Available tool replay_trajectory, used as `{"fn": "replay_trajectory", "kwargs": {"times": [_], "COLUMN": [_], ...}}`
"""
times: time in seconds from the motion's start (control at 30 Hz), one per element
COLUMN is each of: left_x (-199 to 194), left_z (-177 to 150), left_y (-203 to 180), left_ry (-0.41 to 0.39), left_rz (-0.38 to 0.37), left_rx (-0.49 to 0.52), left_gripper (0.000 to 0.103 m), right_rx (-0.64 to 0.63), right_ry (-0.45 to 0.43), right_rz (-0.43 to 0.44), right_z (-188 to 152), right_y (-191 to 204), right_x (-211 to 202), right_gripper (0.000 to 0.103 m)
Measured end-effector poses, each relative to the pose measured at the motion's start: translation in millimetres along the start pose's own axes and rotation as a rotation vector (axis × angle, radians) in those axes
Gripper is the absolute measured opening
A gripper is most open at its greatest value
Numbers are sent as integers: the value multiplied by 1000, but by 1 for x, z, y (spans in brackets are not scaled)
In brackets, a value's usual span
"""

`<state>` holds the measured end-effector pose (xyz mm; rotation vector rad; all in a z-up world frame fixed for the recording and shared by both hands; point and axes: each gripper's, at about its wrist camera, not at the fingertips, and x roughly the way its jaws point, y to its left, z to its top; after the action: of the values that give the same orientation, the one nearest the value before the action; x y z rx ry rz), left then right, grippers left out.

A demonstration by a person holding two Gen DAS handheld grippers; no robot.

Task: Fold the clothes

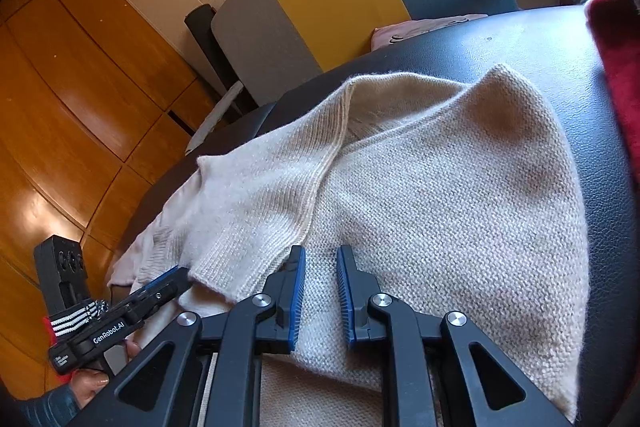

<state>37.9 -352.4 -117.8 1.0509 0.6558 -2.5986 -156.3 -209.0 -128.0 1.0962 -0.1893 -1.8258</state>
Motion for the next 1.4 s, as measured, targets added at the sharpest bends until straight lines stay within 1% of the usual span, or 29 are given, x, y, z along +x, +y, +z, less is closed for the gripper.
{"fn": "replay_trajectory", "kwargs": {"times": [0.07, 0.13, 0.17, 0.2, 0.27, 0.4, 0.47, 0.5, 0.53, 0.57, 0.63, 0.67, 0.7, 0.73, 0.8, 0.83, 0.93, 0.97, 1.03, 1.07, 1.13, 1.17, 1.2, 1.27, 1.3, 1.4], "left_x": [-1, -3, -4, -5, -6, -9, -10, -10, -11, -11, -11, -12, -12, -12, -13, -13, -12, -10, -10, -10, -9, -9, -9, -8, -9, -11], "left_z": [-1, -2, -2, -3, -3, -2, -2, -2, -3, -3, -3, -3, -3, -3, -4, -5, -5, -4, -4, -4, -4, -4, -3, -3, -3, -1], "left_y": [1, 5, 6, 7, 8, 12, 14, 15, 16, 17, 17, 17, 18, 18, 18, 18, 17, 17, 16, 16, 16, 16, 15, 14, 15, 18], "left_ry": [-3, -6, -7, -8, -11, -16, -19, -20, -21, -22, -24, -24, -25, -26, -27, -27, -28, -28, -29, -29, -29, -28, -28, -26, -26, -26], "left_rz": [-12, -28, -32, -35, -38, -60, -73, -79, -83, -85, -90, -94, -97, -99, -98, -97, -99, -99, -100, -101, -102, -101, -98, -93, -95, -108], "left_rx": [-11, -24, -29, -31, -35, -56, -67, -72, -75, -77, -81, -84, -87, -88, -86, -85, -87, -87, -88, -88, -90, -89, -87, -83, -85, -98], "left_gripper": [50, 50, 50, 50, 50, 50, 50, 50, 50, 50, 50, 50, 50, 50, 50, 50, 50, 50, 50, 50, 50, 50, 50, 50, 50, 50], "right_rx": [-4, -31, -57, -85, -118, -203, -224, -224, -217, -199, -165, -160, -154, -143, -119, -122, -182, -212, -260, -261, -265, -272, -279, -311, -351, -479], "right_ry": [-1, -10, -22, -37, -45, -16, -7, -4, 4, 12, 22, 8, -7, -24, -44, -49, -49, -44, -31, -28, -30, -58, -75, -82, -70, -1], "right_rz": [-21, -89, -125, -147, -131, -154, -190, -199, -217, -252, -326, -370, -403, -402, -403, -418, -492, -524, -577, -581, -588, -584, -562, -482, -451, -431], "right_z": [0, 3, 5, 9, 19, 42, 55, 60, 66, 71, 81, 82, 84, 84, 85, 85, 82, 81, 81, 82, 85, 84, 81, 73, 65, 38], "right_y": [2, 10, 16, 25, 42, 78, 86, 86, 84, 78, 64, 54, 46, 40, 34, 34, 44, 49, 58, 60, 63, 68, 73, 84, 90, 101], "right_x": [-2, -7, -11, -13, -13, 18, 39, 47, 58, 68, 85, 89, 92, 90, 87, 87, 94, 97, 101, 99, 92, 82, 76, 65, 64, 72], "right_gripper": [17, 20, 33, 43, 45, 48, 48, 51, 52, 54, 54, 53, 49, 48, 41, 41, 41, 44, 45, 46, 53, 54, 56, 59, 60, 61]}}
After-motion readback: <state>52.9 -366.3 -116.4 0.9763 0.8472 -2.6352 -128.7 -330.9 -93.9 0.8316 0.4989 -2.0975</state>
